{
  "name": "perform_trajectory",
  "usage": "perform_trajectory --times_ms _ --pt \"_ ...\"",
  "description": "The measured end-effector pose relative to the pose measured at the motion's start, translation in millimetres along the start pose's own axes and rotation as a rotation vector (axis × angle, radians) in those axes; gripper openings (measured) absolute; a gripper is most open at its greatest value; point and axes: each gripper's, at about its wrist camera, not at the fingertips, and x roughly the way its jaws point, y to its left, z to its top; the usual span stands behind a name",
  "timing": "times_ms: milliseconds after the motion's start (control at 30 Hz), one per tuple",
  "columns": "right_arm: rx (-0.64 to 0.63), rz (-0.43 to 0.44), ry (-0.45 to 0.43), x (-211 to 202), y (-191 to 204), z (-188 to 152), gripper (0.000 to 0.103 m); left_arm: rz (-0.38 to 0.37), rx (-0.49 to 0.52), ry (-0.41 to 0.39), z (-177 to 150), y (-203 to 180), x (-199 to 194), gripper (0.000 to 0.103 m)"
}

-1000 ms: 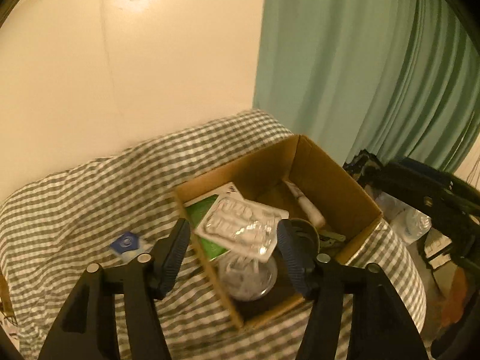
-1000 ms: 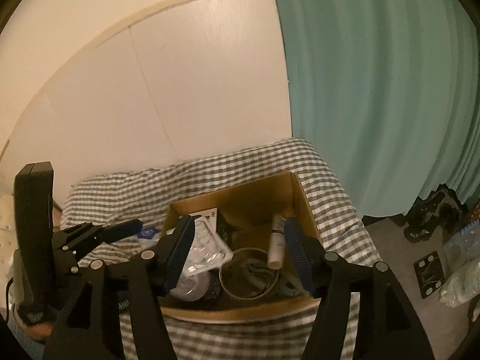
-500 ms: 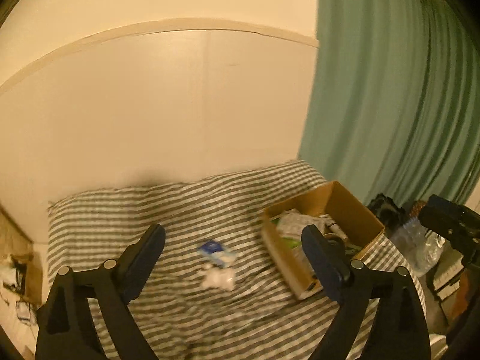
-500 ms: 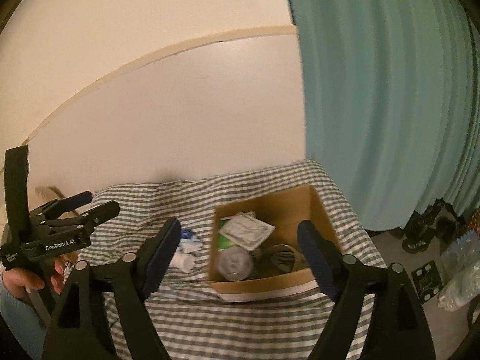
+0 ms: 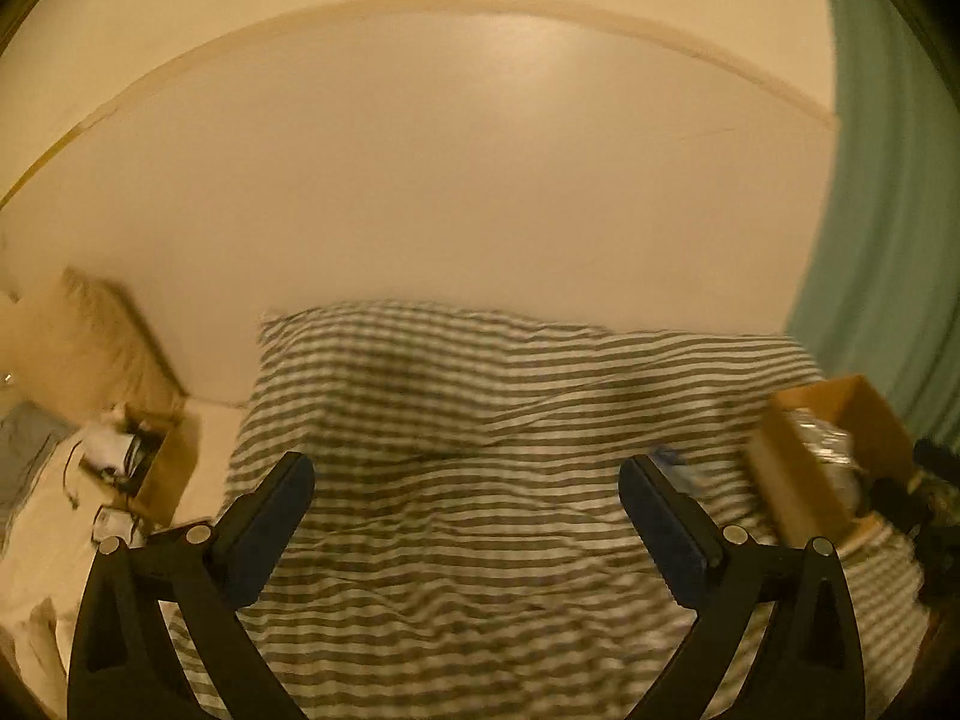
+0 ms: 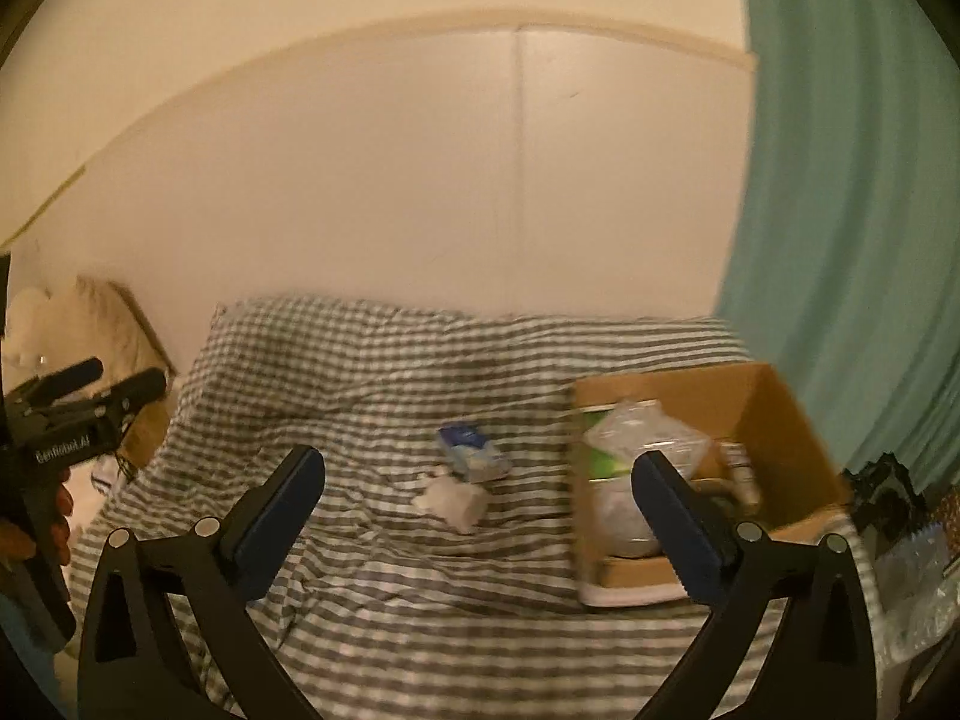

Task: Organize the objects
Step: 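Grasp the white plush toy with the right tool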

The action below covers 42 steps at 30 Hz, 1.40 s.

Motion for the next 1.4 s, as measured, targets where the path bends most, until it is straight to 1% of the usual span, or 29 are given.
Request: perform_trajectory --times_ms 133,167,200,267,333,400,433,500,600,633,667,700,733,800,867,933,1033,1100,1167,1233,1300,1400 --pt "-0.043 -0.031 0.052 57.7 24.9 -18.8 0.103 0.016 -0.038 0.057 -22.3 8.7 41.7 0.103" --pt "-0.056 -0.025 0.077 79.0 30.3 -25.4 0.103 0.019 -0.044 0.065 -25.6 9.5 48.7 0.103" --pt "-0.063 -0.024 0.098 91.7 30.8 -30.4 0.103 0.016 -0.046 0.072 -29.9 9.2 58.2 0.103" --pt "-0.071 -0.035 0.154 125.3 36.4 -38.9 0.103 0.011 -0.026 0.092 -38.3 6.5 79.0 0.103" --pt "-0.061 -0.032 0.226 159.3 34.8 -46.9 0.103 0.019 0.001 0.108 -46.5 3.9 97.8 0.103" --pt "-0.026 -0.012 0.302 191.0 32.4 -49.6 0.103 0.019 0.017 0.137 -55.6 -0.9 117.8 0.103" --pt "-0.013 -0.017 0.321 202.1 30.5 -50.0 0.103 0.013 0.022 0.167 -60.9 -3.5 131.2 0.103" --pt "0.000 -0.062 0.363 224.6 28.1 -50.5 0.103 0.009 0.021 0.197 -67.6 -5.1 145.5 0.103" --pt "0.016 -0.091 0.426 253.9 23.6 -57.7 0.102 -0.012 0.006 0.242 -74.6 -6.9 162.9 0.103" --pt "0.023 -0.086 0.441 258.5 22.6 -60.5 0.101 -0.020 0.009 0.258 -77.8 -9.4 167.4 0.103" --pt "0.027 -0.073 0.456 263.2 21.9 -64.0 0.090 -0.020 0.015 0.265 -79.3 -10.2 169.7 0.103" --pt "0.026 -0.069 0.472 265.9 21.3 -67.4 0.081 -0.014 0.027 0.272 -81.3 -12.3 171.1 0.103" --pt "0.025 -0.067 0.473 265.1 20.5 -69.3 0.081 -0.006 0.042 0.273 -83.4 -14.7 170.4 0.103" --pt "0.027 -0.059 0.447 256.1 19.5 -69.5 0.080 0.003 0.052 0.268 -85.1 -16.3 166.6 0.103" --pt "0.021 -0.045 0.415 240.0 20.2 -67.9 0.080 0.011 0.054 0.264 -83.4 -16.7 161.2 0.103" --pt "0.006 -0.017 0.380 216.2 22.2 -63.7 0.080 0.011 0.057 0.258 -81.3 -19.1 155.1 0.103" --pt "-0.028 0.014 0.327 177.0 20.1 -49.9 0.080 0.011 0.085 0.243 -78.0 -33.3 142.5 0.103" --pt "-0.051 0.020 0.309 157.8 15.1 -36.1 0.080 -0.003 0.111 0.238 -76.4 -47.0 136.9 0.103" --pt "-0.043 0.019 0.291 143.0 3.8 -22.8 0.080 -0.030 0.155 0.235 -73.6 -67.2 133.3 0.103" --pt "-0.049 -0.003 0.263 128.4 -8.4 -5.5 0.080 -0.058 0.189 0.223 -69.7 -85.2 130.9 0.103" --pt "-0.059 -0.030 0.238 118.7 -19.4 6.1 0.080 -0.108 0.205 0.211 -64.3 -103.3 130.6 0.103" --pt "-0.079 -0.054 0.225 114.5 -31.1 12.1 0.080 -0.152 0.218 0.201 -54.6 -124.8 142.8 0.103"
